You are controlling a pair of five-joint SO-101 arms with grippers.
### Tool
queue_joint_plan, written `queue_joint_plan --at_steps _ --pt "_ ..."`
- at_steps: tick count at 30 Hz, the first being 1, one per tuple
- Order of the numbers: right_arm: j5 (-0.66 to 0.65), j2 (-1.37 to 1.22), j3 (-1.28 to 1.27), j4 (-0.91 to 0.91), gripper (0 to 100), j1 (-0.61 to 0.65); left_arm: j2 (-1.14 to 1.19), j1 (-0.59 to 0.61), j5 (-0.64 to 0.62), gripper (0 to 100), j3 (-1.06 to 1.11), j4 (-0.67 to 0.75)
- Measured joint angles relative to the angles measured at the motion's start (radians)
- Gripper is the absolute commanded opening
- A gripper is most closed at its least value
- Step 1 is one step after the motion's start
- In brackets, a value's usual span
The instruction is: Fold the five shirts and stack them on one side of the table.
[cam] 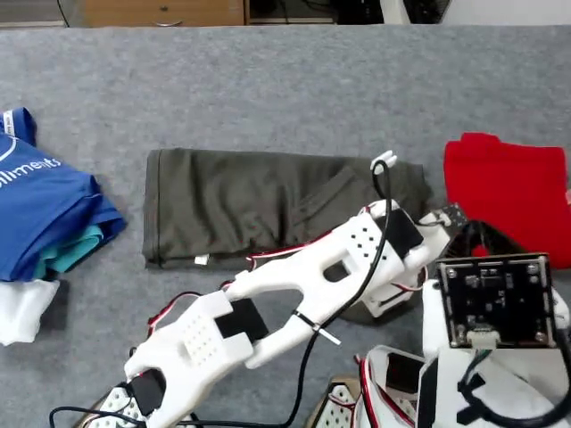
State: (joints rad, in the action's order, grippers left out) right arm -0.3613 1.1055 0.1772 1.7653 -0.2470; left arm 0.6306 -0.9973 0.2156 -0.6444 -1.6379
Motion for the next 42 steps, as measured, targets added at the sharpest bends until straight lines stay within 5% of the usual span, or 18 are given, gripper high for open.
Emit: queue_joint_plan --at_steps 10,19,26,42 --pt "-0.021 0.000 0.000 0.000 0.5 0.000 0.107 -0.021 0.000 23 -0.006 0.064" --pt "-0.063 0.000 0.000 -0.002 0.5 0.000 0.163 -0.021 0.000 2 -0.014 0.130" --pt "-0.063 0.000 0.000 -0.029 0.5 0.000 0.163 -0.017 0.000 2 -0.189 0.052" --pt "-0.063 0.000 -0.055 -0.031 0.5 0.000 0.281 0.216 0.002 2 -0.319 0.186"
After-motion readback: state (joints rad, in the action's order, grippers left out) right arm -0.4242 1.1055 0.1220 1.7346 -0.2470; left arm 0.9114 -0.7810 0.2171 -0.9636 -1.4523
